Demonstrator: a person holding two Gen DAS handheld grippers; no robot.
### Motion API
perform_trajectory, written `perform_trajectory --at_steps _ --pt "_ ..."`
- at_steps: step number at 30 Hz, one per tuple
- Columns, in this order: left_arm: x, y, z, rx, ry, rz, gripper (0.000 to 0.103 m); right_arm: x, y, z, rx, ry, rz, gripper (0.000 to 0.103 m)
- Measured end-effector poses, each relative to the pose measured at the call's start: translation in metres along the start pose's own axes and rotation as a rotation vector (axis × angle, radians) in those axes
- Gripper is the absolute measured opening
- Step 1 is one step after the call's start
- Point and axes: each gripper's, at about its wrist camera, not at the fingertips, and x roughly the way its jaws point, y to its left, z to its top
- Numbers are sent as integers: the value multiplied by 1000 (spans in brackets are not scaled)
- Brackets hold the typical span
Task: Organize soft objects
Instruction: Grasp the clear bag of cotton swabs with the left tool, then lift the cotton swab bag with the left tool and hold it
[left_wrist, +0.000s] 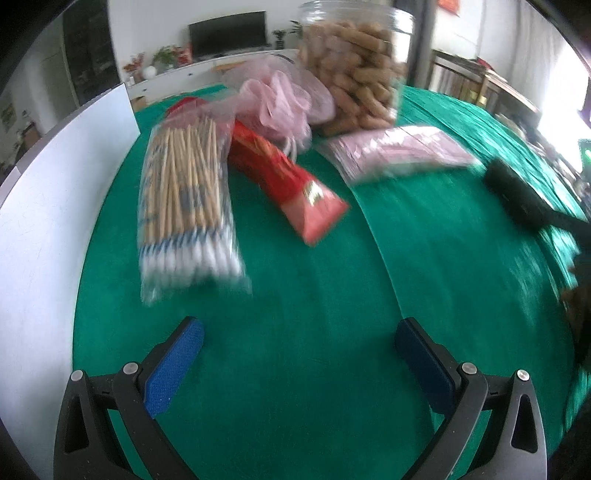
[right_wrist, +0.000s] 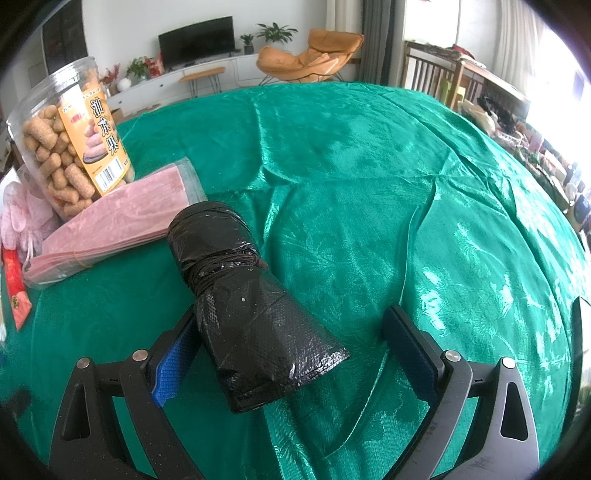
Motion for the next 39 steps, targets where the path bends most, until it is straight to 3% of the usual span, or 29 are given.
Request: perform_trajectory --at_steps 4,6,9,13,16,17,18,19,21,27,31,35,39 --pt "-20 10 -19 -6 6 -25 103 0 0 0 -1 0 -1 97" --pt "-33 20 -11 -45 -46 -15 103 0 0 0 -1 0 -1 97" --pt "-47 37 21 -101 -125 62 103 0 0 0 0 0 0 97" --pt "-16 55 67 -138 -39 147 103 0 0 0 0 0 0 97" --pt "7 66 84 -155 -4 150 102 0 0 0 0 0 0 97" --pt "14 68 87 -159 8 140 93 0 0 0 0 0 0 97" --pt "20 70 87 -162 30 121 56 0 0 0 0 0 0 97" --pt "23 71 86 -167 49 102 35 0 0 0 0 0 0 97" --pt "12 73 80 -188 35 74 32 0 0 0 0 0 1 97" --pt "-33 64 39 -214 121 -46 32 0 0 0 0 0 0 97" --pt "-41 47 9 -178 153 -48 36 0 0 0 0 0 1 97" --pt "-23 33 5 -81 131 14 71 0 0 0 0 0 1 97" --pt "-14 31 5 -44 63 77 87 0 0 0 0 0 1 97"
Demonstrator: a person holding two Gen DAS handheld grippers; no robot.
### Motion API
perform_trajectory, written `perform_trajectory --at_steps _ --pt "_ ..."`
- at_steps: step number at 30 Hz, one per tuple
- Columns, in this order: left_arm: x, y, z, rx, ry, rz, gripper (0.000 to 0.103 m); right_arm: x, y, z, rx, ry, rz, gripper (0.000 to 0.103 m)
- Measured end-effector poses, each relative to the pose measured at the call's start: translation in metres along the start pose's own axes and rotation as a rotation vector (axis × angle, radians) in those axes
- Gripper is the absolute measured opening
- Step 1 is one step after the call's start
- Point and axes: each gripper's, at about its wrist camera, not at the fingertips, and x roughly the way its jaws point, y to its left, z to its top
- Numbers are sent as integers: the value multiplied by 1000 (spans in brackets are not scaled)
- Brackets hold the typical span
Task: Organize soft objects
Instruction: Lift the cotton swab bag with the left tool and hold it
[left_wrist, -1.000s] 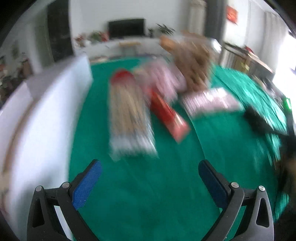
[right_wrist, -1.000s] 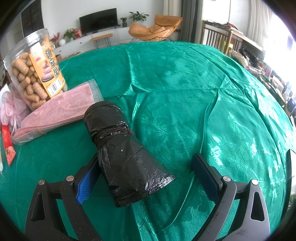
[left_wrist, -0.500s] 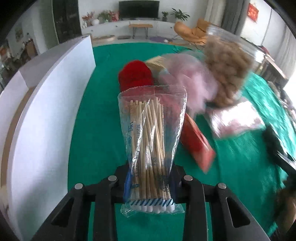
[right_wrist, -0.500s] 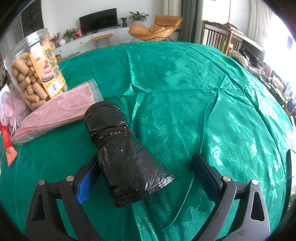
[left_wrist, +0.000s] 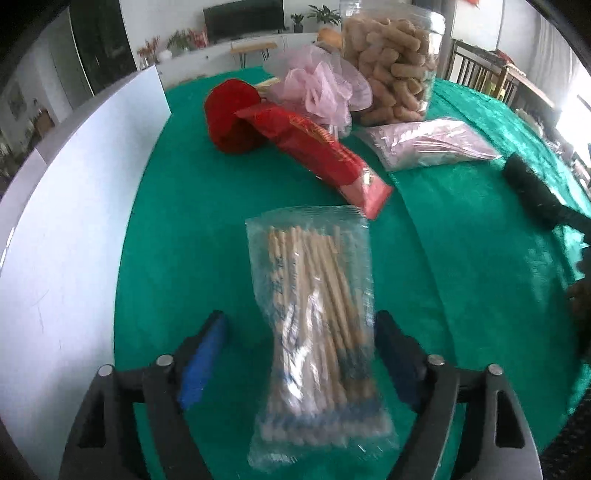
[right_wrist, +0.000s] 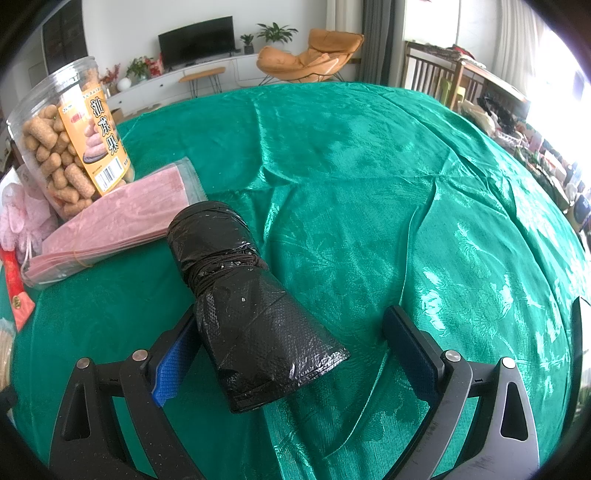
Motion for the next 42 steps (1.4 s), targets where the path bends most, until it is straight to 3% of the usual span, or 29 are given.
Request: perform_trajectory --at_steps 5,10,42 --pt "11 17 -3 -48 -61 -6 103 0 0 0 0 0 0 97" --pt "12 23 -4 -49 -93 -5 103 0 0 0 0 0 0 97" --pt "12 22 -4 -51 -95 -2 103 0 0 0 0 0 0 97"
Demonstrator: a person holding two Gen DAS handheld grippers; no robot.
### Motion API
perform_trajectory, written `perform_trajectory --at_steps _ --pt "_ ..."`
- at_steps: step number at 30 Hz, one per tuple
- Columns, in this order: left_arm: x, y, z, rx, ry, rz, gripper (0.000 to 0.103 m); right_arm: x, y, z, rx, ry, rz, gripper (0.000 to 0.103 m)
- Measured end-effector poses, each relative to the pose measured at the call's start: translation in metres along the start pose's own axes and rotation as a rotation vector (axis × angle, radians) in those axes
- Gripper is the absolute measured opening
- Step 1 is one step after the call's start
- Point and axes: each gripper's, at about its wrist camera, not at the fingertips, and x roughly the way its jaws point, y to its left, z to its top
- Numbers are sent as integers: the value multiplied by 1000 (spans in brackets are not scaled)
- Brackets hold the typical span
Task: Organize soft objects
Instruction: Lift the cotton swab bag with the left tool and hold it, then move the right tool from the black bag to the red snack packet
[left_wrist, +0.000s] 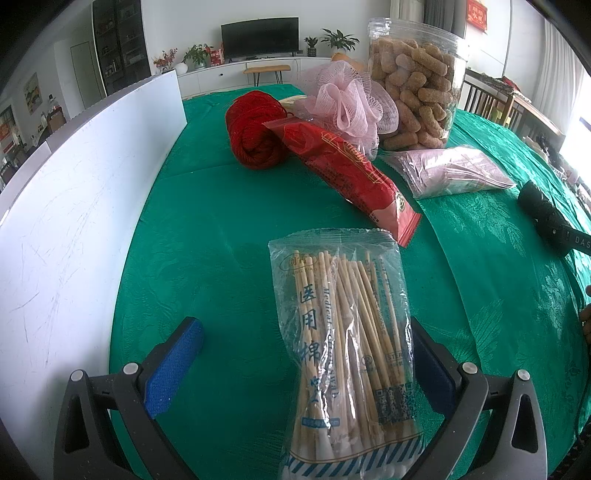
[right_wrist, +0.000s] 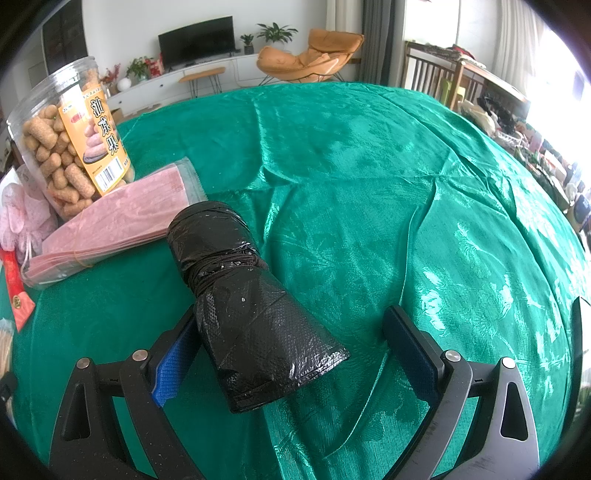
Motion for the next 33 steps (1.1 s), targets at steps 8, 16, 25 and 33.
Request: perform_trajectory --at_steps 8,16,25,33 --pt "0 0 0 0 0 0 103 0 0 0 0 0 0 97" --pt "0 0 0 0 0 0 103 -40 3 -12 -89 -120 -105 95" --pt "1 -2 2 -2 0 2 103 -95 120 13 -402 -143 334 95" --pt "1 -1 1 -2 -1 2 103 -35 256 29 -599 162 492 76"
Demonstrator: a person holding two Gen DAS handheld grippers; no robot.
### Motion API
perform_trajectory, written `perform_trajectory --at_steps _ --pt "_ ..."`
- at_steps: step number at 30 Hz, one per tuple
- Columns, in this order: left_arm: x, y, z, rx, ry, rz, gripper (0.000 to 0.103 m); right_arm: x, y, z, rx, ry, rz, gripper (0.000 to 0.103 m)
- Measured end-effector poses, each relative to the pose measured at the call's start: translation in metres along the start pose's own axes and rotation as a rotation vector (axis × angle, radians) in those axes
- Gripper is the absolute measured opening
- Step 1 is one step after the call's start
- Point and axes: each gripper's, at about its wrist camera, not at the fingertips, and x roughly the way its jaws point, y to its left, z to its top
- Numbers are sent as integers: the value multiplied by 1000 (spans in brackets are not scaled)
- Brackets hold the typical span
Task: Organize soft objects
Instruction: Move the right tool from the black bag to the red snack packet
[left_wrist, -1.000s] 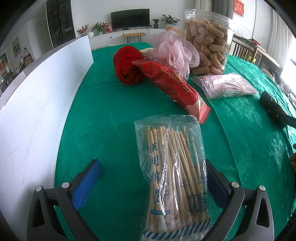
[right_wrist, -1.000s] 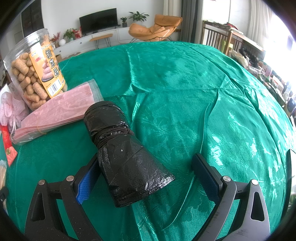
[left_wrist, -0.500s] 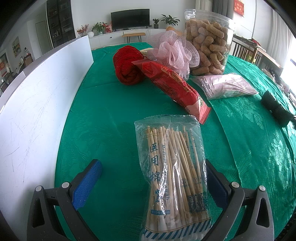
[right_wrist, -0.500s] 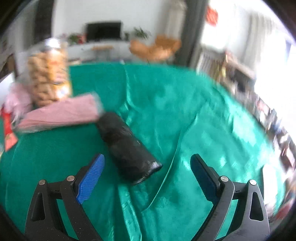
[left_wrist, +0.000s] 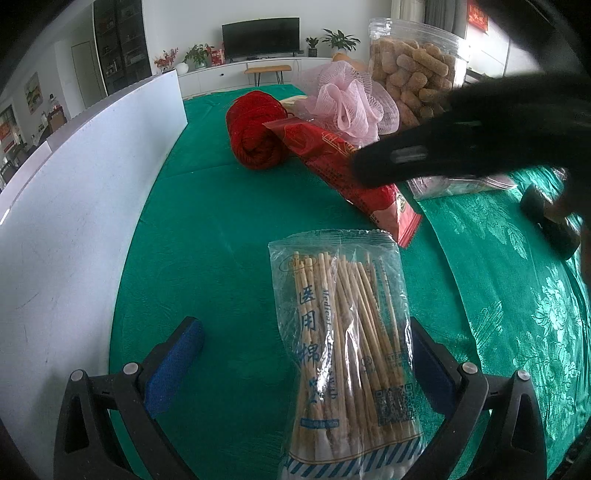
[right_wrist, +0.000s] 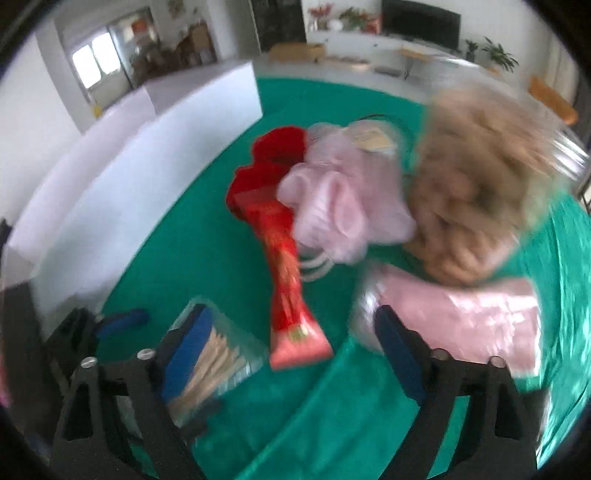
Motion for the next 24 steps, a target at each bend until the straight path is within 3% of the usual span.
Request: perform_trajectory --at_steps 1,2,3,7,11,17,19,21,24 --pt "0 0 0 0 0 0 103 7 2 4 0 22 0 46" --pt "0 0 0 0 0 0 103 18 3 7 7 62 12 28" --pt "0 0 0 0 0 0 103 27 2 8 14 102 16 23" --pt "0 0 0 0 0 0 103 16 -2 2 50 74 6 17" --pt "0 0 -1 0 0 0 103 -30 -8 -27 90 23 56 17" --pt "1 -1 0 0 0 1 103 -90 -42 -103 299 26 132 17" --pt "1 -1 0 0 -1 1 103 -100 -55 -127 366 35 90 17" --pt "1 -1 0 0 -1 1 103 -99 -64 -139 372 37 -20 17" --pt "1 -1 0 0 -1 1 103 -92 -69 -157 357 16 -116 25"
